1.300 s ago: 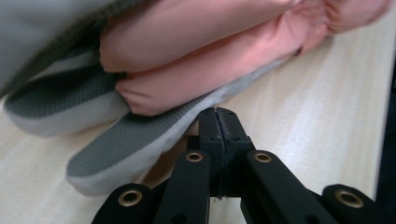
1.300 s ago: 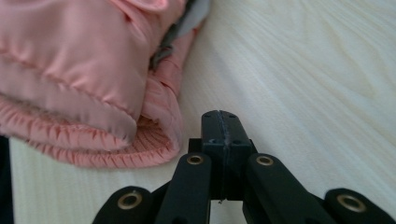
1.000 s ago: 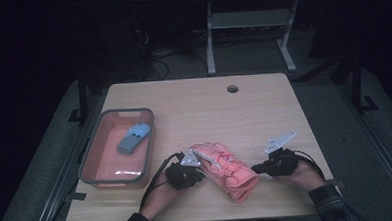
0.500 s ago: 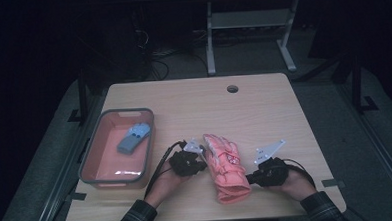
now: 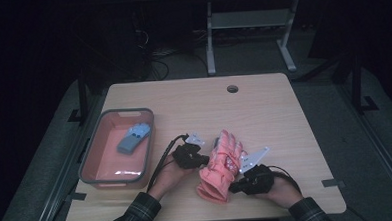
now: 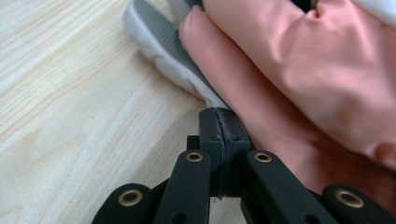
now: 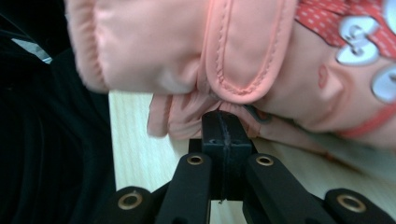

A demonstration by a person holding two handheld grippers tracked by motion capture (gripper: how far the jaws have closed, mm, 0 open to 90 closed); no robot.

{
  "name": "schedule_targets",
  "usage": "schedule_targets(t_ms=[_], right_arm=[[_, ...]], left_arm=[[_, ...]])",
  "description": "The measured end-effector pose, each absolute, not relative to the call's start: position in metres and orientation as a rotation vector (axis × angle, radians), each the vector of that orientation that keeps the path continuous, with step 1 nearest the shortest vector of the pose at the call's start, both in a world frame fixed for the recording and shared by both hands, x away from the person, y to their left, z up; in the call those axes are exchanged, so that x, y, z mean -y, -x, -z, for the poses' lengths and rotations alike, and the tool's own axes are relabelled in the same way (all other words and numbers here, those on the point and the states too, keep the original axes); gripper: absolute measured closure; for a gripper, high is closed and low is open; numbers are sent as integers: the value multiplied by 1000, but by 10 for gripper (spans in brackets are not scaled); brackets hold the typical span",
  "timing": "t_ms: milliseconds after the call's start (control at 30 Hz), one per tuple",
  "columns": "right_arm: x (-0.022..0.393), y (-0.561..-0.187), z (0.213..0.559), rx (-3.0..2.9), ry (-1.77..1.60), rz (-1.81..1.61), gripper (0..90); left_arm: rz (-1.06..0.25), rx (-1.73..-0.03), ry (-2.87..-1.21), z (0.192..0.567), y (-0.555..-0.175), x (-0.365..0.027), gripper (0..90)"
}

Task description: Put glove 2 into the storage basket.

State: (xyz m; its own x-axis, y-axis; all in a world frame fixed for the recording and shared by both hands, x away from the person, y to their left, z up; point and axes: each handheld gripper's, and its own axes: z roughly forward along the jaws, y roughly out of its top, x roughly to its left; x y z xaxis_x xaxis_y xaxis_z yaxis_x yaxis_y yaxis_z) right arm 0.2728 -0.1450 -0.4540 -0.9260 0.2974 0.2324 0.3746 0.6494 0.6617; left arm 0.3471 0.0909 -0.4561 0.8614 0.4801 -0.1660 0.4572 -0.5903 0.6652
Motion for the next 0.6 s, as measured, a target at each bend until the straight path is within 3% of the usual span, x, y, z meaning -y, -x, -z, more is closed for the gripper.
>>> schedule_targets(t_ms=[267, 600], right_arm=[[142, -273, 452, 2777, 551, 1130, 899], [176, -278, 413, 2756, 749, 1345, 899]], left_arm=[[-49, -684, -2282, 452, -346, -97, 880], [-96, -752, -2274, 433, -348, -112, 511]])
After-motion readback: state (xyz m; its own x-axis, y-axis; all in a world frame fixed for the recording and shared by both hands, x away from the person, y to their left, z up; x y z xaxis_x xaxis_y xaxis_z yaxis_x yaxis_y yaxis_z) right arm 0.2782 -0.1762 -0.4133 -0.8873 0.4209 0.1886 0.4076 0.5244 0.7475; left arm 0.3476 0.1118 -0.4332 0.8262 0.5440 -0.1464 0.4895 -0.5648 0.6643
